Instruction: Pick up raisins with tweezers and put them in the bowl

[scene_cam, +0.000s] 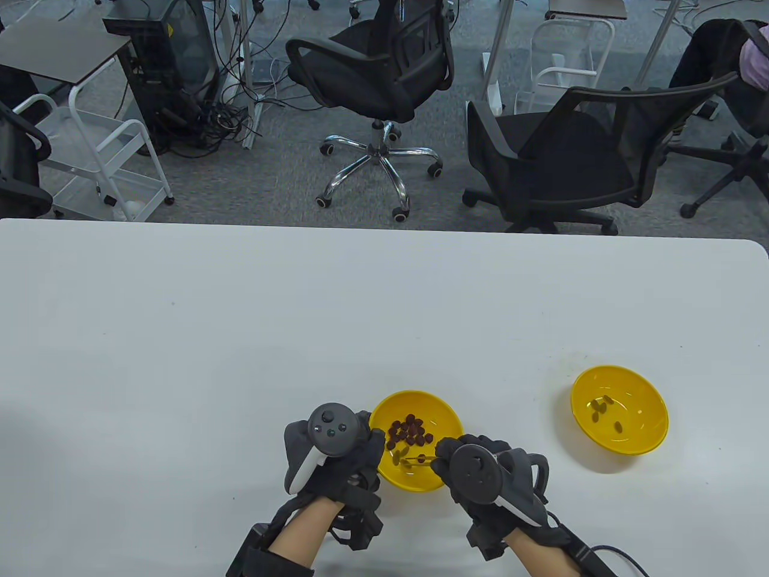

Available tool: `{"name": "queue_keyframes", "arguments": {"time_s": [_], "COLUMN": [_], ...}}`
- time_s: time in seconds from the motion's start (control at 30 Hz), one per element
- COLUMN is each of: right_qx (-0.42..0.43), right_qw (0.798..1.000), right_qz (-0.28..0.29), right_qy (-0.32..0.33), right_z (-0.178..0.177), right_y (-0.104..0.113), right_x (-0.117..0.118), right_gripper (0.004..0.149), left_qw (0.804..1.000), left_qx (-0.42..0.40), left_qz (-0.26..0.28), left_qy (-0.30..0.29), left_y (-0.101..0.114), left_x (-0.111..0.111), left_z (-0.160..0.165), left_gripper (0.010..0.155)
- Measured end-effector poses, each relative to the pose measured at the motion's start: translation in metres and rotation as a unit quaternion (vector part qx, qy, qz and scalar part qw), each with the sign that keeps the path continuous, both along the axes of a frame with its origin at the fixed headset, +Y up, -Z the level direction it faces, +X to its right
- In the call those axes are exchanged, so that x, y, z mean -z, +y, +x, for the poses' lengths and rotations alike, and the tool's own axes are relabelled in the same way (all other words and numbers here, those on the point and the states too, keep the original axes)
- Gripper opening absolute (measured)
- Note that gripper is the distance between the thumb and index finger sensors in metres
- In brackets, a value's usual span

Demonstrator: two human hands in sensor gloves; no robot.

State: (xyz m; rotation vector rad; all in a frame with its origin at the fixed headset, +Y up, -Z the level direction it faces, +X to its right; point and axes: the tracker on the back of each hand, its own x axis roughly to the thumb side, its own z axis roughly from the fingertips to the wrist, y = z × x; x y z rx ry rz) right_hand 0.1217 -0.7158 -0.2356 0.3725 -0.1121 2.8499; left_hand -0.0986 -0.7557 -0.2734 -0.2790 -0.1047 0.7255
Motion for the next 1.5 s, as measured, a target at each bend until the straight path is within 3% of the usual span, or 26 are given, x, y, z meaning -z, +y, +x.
{"name": "queue_keyframes", "arguments": {"time_s": [0.47, 0.73, 1.1, 1.27, 1.5], "right_qx": [-0.009, 0.029, 0.119, 0.108, 0.074], "right_qw": [1.0, 0.999, 0.972, 0.945, 0.912], "right_qz": [0.004, 0.021, 0.055, 0.075, 0.064], "right_qy": [0.001, -0.03, -0.194, -0.3, -0.398], "right_z": [0.0, 0.017, 0.11, 0.163, 0.205], "right_y": [0.001, 0.013, 0.035, 0.034, 0.021], "right_x": [0.0, 0.004, 0.026, 0.03, 0.033], "right_gripper": [0.042, 0.042, 0.042, 0.042, 0.042], "left_qw": [1.0, 1.0, 1.0, 1.0, 1.0], "left_qx": [-0.003, -0.003, -0.004, -0.003, -0.001], "left_qz": [-0.001, 0.0, 0.0, -0.002, -0.002], "left_qy": [0.002, 0.007, 0.01, 0.01, 0.008], "left_y": [0.0, 0.0, 0.001, 0.001, 0.001], "left_x": [0.0, 0.001, 0.001, 0.001, 0.001], "left_z": [-0.002, -0.004, -0.006, -0.006, -0.006], "left_gripper": [0.055, 0.055, 0.055, 0.055, 0.055]}}
